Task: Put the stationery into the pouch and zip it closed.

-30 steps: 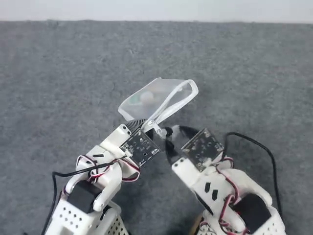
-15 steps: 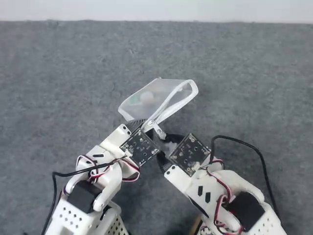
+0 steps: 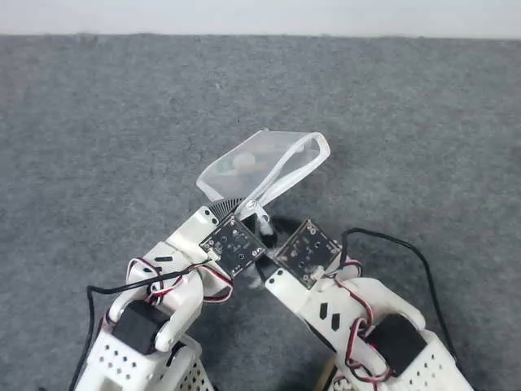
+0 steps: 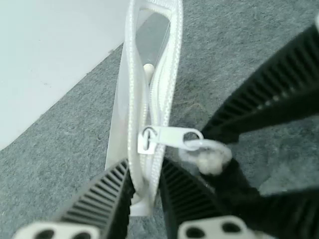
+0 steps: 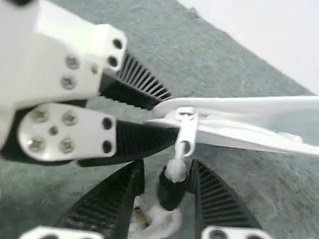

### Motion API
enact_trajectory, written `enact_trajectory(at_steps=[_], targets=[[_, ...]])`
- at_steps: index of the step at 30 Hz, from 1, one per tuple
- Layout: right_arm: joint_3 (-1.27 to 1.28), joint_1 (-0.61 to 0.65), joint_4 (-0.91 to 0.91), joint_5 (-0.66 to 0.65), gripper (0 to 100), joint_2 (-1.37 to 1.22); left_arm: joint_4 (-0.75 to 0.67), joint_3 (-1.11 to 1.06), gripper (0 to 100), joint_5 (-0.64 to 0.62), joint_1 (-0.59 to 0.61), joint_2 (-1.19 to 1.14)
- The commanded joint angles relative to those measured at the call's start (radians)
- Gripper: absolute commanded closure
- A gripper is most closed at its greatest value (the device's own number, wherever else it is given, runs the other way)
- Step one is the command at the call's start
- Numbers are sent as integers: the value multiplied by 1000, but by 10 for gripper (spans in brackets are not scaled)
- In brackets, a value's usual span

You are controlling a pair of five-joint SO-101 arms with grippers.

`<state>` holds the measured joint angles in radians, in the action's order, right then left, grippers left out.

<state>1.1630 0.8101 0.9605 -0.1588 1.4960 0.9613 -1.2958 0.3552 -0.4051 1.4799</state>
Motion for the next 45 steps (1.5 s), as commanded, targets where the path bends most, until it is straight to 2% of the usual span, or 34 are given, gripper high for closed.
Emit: enact_trajectory(at_steps=[1, 11, 15, 22, 33, 45], targets=[[-9, -36, -35, 0, 861, 4, 9, -4, 992, -23, 12, 14], [78, -81, -176, -49, 866, 4, 11, -4, 992, -23, 11, 14], [80, -91, -179, -54, 867, 4, 11, -4, 992, -23, 11, 14], [80, -93, -216, -55, 980, 7, 11, -5, 992, -23, 11, 14], [72, -237, -283, -40, 991, 7, 11, -5, 992, -23, 11, 14], [48, -367, -344, 75, 991, 4, 9, -15, 992, -21, 9, 14]])
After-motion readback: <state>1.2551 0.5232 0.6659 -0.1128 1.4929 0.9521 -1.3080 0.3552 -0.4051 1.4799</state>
